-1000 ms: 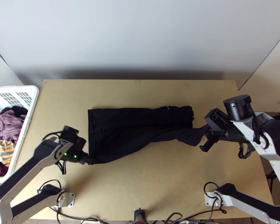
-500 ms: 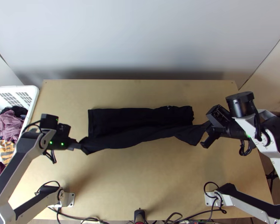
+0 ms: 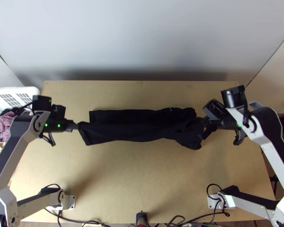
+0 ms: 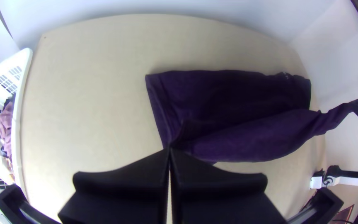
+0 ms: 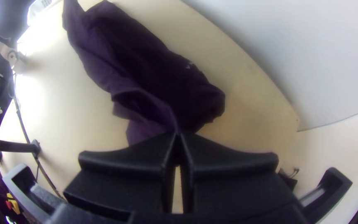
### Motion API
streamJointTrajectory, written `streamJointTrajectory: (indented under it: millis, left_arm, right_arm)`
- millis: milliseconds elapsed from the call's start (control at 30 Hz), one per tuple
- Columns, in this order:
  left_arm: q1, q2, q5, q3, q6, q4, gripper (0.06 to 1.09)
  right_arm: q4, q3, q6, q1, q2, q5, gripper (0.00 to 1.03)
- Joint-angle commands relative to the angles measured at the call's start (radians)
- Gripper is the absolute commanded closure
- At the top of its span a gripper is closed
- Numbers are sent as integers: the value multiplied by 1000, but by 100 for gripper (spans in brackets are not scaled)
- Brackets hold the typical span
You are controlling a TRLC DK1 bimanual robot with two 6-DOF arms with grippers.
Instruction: Fold the t-shirt
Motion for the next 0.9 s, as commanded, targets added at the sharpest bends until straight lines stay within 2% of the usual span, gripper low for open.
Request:
streamJointTrajectory:
  millis: [0,200,433,867]
  left_arm:
    - [7,102,4,138,-15,13,105]
    - [9,230,3,234,-29,45,105]
    - [15,389,-5,349,-31,53,105]
    - [10,538,-7,396,-27,100,105]
  right_arm:
    - [66,-11,-55,-60,81,1,100]
    - [140,14,-93,-124,182,-1,100]
    - [169,101,-108,-145,349,1,100]
    - [238,193,-114,-193,575,2,100]
